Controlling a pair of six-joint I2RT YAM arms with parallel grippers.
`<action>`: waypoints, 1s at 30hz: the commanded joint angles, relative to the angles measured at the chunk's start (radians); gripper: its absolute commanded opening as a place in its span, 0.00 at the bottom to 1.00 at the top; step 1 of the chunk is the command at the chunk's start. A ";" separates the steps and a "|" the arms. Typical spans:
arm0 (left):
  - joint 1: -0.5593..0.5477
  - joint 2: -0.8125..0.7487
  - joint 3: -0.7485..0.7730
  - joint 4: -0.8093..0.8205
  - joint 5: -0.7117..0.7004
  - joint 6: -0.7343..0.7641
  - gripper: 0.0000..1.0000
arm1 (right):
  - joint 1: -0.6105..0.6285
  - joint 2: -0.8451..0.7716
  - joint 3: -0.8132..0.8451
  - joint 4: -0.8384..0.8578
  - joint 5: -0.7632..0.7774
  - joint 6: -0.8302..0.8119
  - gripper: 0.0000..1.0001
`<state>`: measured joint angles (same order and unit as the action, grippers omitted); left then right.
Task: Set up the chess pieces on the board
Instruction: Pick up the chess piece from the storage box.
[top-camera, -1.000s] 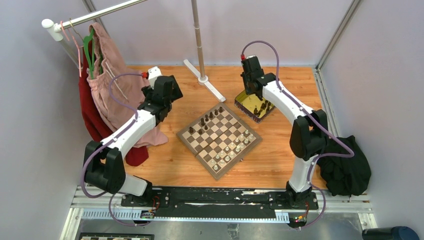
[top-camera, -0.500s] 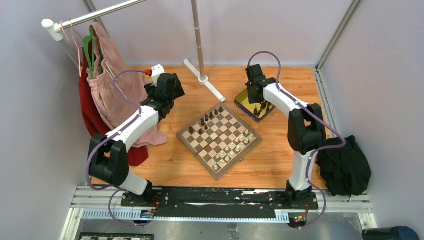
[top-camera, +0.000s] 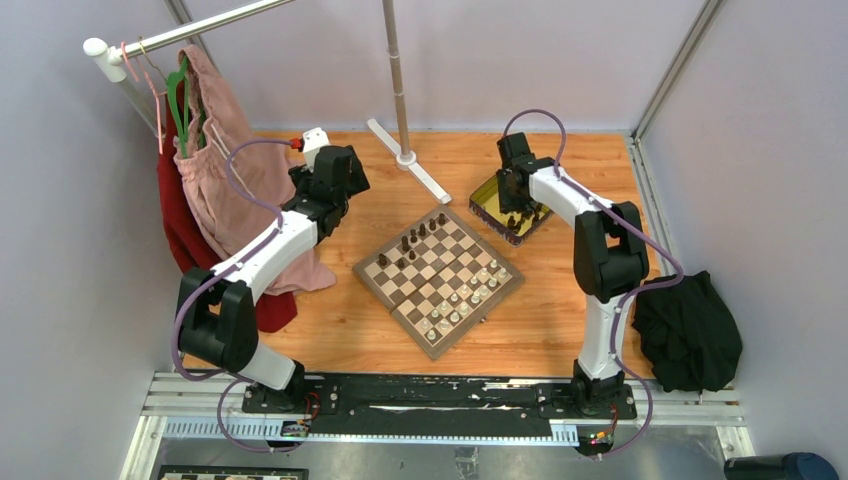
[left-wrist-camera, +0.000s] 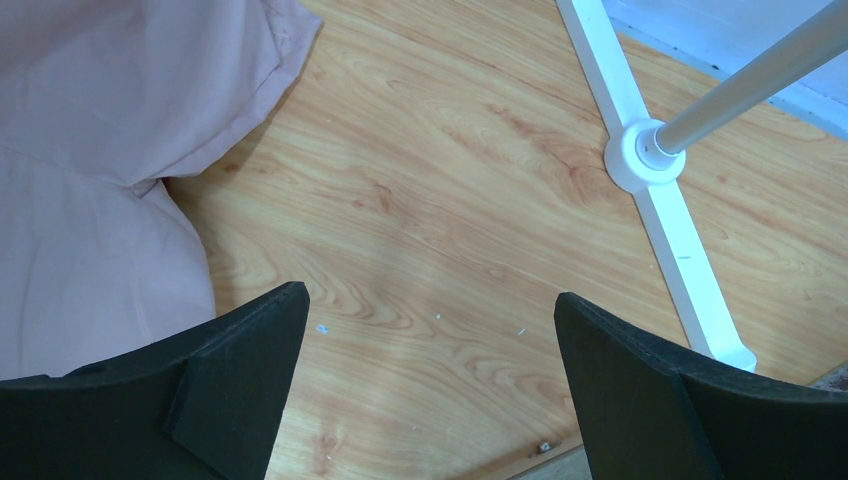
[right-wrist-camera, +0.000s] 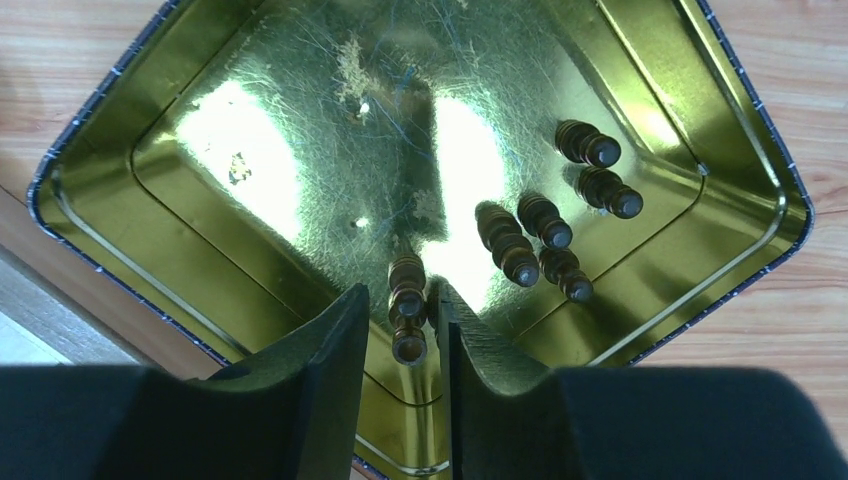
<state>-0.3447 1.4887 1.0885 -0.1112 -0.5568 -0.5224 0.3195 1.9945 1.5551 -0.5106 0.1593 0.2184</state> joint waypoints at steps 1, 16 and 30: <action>-0.007 0.009 0.025 0.016 -0.011 0.011 1.00 | -0.020 0.018 -0.019 -0.037 -0.021 0.019 0.38; -0.007 0.025 0.034 0.019 -0.010 0.003 1.00 | -0.031 0.044 -0.027 -0.043 -0.039 0.029 0.38; -0.007 0.037 0.038 0.019 -0.006 0.002 1.00 | -0.040 0.064 -0.016 -0.044 -0.072 0.027 0.21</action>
<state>-0.3447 1.5124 1.0943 -0.1059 -0.5568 -0.5228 0.2955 2.0357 1.5440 -0.5247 0.1047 0.2398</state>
